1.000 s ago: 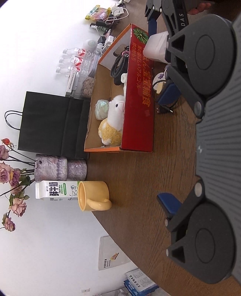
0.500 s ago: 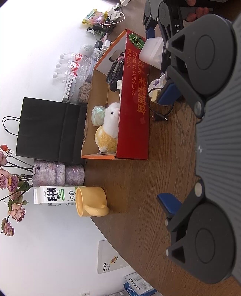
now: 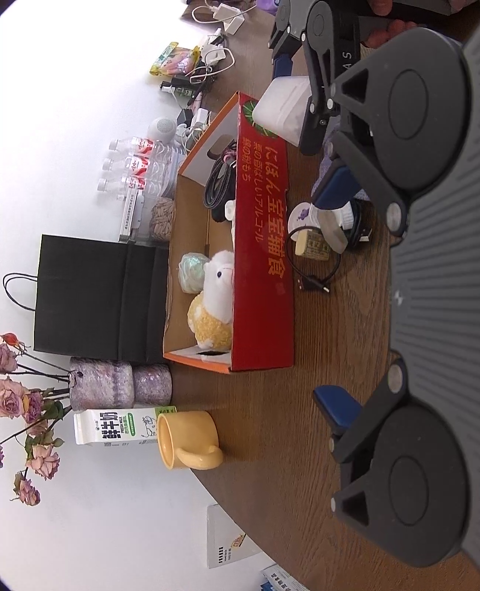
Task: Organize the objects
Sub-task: 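Grasp the translucent white container with the right gripper while the left gripper approaches the white bottle cap, then close the left gripper on the white bottle cap while the right gripper holds the container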
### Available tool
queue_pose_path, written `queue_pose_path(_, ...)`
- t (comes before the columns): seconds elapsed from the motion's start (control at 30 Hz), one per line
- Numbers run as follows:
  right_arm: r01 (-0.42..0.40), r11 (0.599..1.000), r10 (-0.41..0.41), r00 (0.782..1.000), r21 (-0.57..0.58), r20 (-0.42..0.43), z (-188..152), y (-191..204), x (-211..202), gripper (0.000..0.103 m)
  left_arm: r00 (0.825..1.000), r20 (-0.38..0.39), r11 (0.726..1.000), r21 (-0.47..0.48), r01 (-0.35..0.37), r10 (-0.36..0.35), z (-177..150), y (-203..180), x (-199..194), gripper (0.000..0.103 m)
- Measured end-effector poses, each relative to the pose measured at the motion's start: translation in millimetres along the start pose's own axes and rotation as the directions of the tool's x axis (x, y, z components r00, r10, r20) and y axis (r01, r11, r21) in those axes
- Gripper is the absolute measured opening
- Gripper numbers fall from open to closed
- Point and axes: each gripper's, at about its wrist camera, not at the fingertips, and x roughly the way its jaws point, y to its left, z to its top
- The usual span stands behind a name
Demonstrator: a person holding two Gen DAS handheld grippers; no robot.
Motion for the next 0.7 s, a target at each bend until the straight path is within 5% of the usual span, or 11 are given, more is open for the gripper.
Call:
queue_pose_path(0.4, 0.159, 0.981, -0.166, 0.985, 0.111, 0.049, -14.3, -42.2, -30.2, 0.099, 0.995, -0.039, 0.99, 0.106, 0.098, -0.094, -13.8, -51.9, 8.7, 0.103)
queue_pose_path(0.57, 0.167, 0.978, -0.175, 0.983, 0.128, 0.058, -19.4, -48.6, -35.7, 0.099, 0.992, -0.051, 0.979, 0.164, 0.123, -0.116, -22.7, -74.4, 12.0, 0.103)
queue_pose_path(0.7, 0.169, 0.977, -0.179, 0.981, 0.127, 0.072, -21.0, -48.0, -38.9, 0.099, 0.987, -0.071, 0.969, 0.192, 0.157, -0.146, -29.3, -87.5, 15.3, 0.08)
